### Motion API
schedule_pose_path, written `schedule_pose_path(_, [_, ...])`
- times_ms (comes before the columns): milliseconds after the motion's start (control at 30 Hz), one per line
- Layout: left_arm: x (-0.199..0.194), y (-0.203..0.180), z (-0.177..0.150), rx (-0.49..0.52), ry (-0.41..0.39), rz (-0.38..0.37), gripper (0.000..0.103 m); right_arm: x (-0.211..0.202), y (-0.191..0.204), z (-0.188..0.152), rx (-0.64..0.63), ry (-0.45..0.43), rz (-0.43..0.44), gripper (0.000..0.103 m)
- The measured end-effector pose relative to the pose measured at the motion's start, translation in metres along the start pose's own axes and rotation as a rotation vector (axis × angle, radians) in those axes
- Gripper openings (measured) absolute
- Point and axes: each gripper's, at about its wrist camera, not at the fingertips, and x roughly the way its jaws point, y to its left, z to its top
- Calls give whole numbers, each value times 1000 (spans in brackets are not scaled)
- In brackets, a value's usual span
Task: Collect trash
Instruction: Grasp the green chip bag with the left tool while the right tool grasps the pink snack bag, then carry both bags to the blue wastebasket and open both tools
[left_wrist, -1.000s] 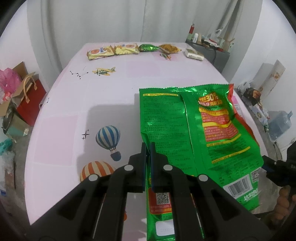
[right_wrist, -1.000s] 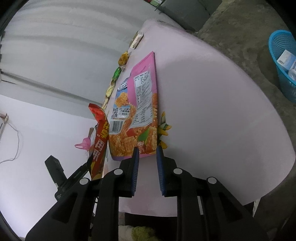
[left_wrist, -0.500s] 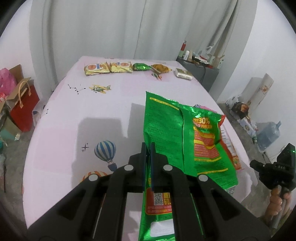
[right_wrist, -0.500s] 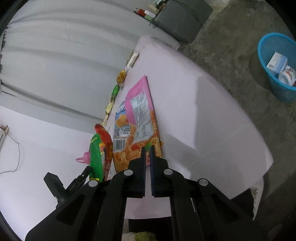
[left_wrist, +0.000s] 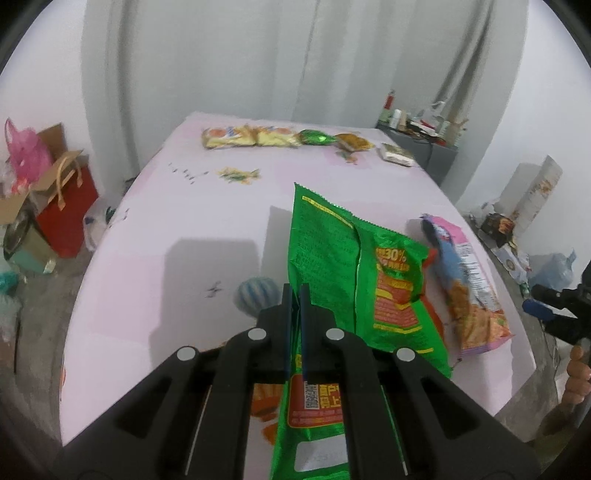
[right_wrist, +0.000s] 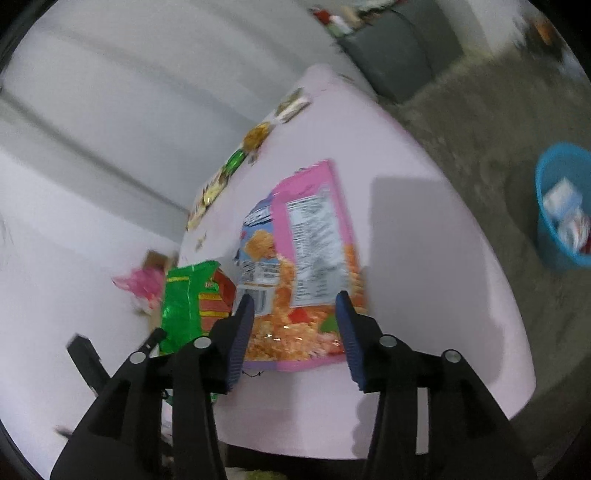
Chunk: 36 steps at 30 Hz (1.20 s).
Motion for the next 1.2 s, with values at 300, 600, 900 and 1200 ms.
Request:
schedule_pose_path(300, [9, 41, -7, -93, 28, 7, 2, 66, 91, -2, -348, 40, -265, 53])
schedule_pose_path(600, [7, 53, -1, -117, 3, -17, 2, 118, 109, -13, -451, 120, -488, 54])
schedule_pose_path(900, [-10, 43, 11, -99, -44, -77, 2, 94, 100, -11, -372, 52, -470, 21])
schedule_pose_path(1200, [-38, -3, 35, -11, -123, -149, 2, 27, 89, -2, -276, -76, -336, 10])
